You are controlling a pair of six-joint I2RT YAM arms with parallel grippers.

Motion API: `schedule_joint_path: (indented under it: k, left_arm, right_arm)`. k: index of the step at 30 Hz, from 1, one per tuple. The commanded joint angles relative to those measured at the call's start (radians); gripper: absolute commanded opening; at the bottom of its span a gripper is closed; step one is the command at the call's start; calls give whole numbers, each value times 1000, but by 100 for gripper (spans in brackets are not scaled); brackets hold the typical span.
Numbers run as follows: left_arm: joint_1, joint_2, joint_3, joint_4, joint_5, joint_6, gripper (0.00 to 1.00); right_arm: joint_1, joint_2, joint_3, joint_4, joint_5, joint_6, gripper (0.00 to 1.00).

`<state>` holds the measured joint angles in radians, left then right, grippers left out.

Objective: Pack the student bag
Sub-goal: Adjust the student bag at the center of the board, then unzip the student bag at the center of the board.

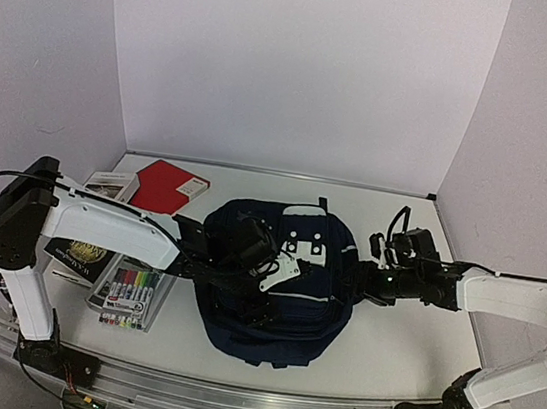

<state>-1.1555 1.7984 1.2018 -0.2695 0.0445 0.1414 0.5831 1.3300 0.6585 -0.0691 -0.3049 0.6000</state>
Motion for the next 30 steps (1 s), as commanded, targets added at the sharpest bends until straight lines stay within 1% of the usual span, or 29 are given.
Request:
schedule_joint_path:
  k: [1,4,6,10,12,15,17,18,24,30]
  left_arm:
    - [-18,14,-4,53,-33,31,85]
    - [-21,35,-7,71,-115,32,84]
    - [-21,47,-9,87,-159,33,77]
    - [-21,69,-11,107,-224,43,50]
    - [-22,75,-9,107,-242,46,38]
    - [-22,66,-14,119,-267,43,15]
    - [-22,43,-23,132,-282,38,5]
    - [-21,24,-27,139,-291,36,1]
    - [-19,-136,-62,163,-295,43,0]
    - [9,-216,-60,101,-293,20,0]
  right_arm:
    - [-8,-35,-6,36,-13,7,56]
    - [-11,-37,-3,40,-18,8,56]
    - [-11,-37,-3,39,-21,6,56]
    - [-11,-37,0,39,-36,-17,57]
    - [-11,-36,5,41,-51,-37,57]
    - [-11,-32,15,44,-91,-69,58]
    - [-11,-27,18,53,-119,-87,59]
    - [-10,-25,21,58,-134,-95,60]
    - [-11,-15,53,94,-200,-146,64]
    - [-11,20,129,105,-242,-214,57]
